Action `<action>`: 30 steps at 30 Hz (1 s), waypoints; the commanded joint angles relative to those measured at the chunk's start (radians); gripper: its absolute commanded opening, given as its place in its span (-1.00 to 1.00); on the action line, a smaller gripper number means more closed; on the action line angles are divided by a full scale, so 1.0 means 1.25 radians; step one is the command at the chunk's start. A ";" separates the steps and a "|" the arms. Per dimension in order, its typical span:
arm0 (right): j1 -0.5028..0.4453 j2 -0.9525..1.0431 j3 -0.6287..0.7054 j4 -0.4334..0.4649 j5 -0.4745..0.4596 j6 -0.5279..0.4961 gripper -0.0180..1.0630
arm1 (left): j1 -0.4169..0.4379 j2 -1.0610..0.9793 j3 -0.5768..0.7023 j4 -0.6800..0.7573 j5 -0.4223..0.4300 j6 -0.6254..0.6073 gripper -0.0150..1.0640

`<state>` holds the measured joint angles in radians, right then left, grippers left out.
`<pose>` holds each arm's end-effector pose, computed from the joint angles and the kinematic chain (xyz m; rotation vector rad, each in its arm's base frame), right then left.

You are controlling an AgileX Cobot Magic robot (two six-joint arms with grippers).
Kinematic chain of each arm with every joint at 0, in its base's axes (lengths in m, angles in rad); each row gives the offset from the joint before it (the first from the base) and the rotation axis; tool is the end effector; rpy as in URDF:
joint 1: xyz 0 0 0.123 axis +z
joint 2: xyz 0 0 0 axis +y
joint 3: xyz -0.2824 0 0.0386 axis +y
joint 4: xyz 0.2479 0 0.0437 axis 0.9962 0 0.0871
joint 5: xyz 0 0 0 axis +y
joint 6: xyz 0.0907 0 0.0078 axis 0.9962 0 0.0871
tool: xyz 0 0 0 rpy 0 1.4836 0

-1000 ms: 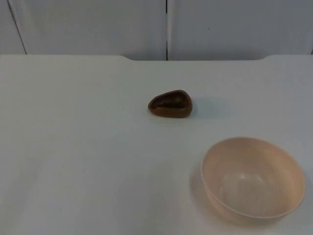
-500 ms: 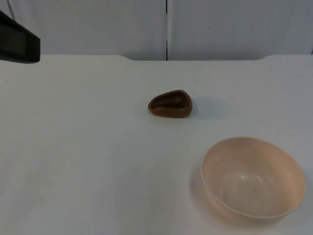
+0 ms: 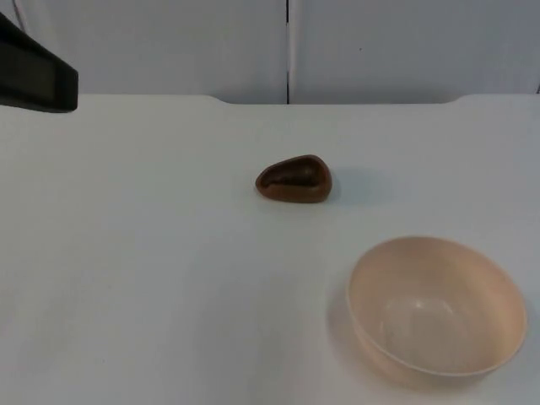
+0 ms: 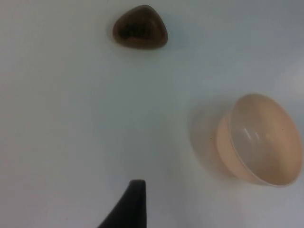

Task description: Pick up the bowl with the left hand and pour the coffee beans from the cup into the bowl with the right hand.

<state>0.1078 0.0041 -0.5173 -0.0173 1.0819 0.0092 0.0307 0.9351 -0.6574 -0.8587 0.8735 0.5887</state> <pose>-0.0069 -0.0021 0.2803 -0.1000 2.0501 0.0520 0.1640 -0.0479 0.2913 0.1844 2.3400 -0.7542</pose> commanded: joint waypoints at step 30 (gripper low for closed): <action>-0.006 -0.003 0.002 -0.005 -0.003 -0.002 0.98 | -0.314 0.273 -0.111 0.129 -0.179 -0.154 0.86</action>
<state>0.1078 0.0041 -0.5173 -0.0173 1.0819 0.0092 -0.3212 1.2453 -0.7768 -0.7453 0.6862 0.4592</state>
